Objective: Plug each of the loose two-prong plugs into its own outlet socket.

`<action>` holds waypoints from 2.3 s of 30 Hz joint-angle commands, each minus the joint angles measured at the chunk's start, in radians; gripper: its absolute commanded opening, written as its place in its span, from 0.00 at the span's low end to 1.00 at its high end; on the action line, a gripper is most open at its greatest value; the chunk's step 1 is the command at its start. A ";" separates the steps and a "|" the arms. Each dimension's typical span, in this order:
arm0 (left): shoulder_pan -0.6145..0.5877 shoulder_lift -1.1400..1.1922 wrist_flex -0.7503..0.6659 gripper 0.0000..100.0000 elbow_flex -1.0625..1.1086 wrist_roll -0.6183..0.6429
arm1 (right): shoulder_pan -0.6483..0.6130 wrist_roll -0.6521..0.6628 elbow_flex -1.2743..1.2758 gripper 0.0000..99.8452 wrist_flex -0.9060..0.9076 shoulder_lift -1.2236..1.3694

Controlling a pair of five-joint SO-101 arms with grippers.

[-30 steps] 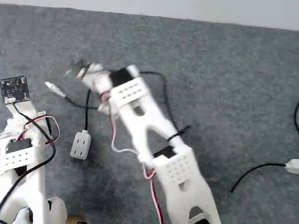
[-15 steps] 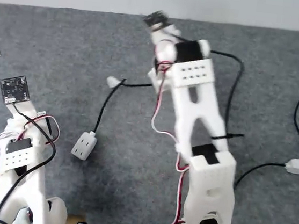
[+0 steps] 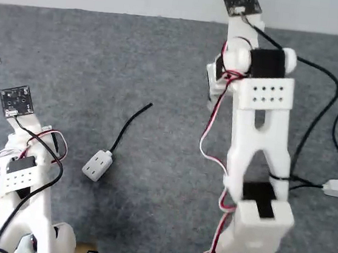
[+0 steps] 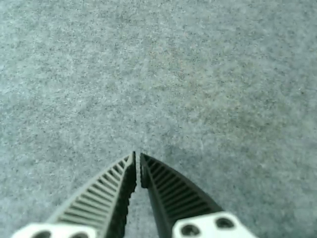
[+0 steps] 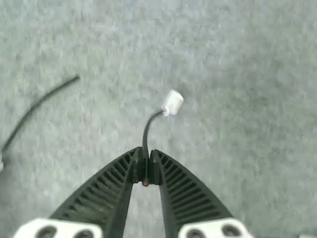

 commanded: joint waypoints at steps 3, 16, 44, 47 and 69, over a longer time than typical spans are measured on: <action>0.003 -0.021 -0.031 0.02 -0.008 0.003 | -0.084 0.089 0.344 0.01 0.038 -0.297; 0.006 -0.021 -0.031 0.02 -0.008 0.003 | -0.216 0.183 0.999 0.04 -0.409 -0.556; 0.003 -0.021 -0.031 0.02 -0.007 -0.002 | -0.068 1.442 1.568 0.23 -0.602 -0.722; 0.003 -0.021 -0.031 0.02 -0.007 -0.002 | -0.082 1.300 1.528 0.23 -0.628 -0.730; 0.002 -0.021 -0.031 0.02 -0.007 -0.003 | -0.101 -0.074 1.583 0.23 -0.978 -0.700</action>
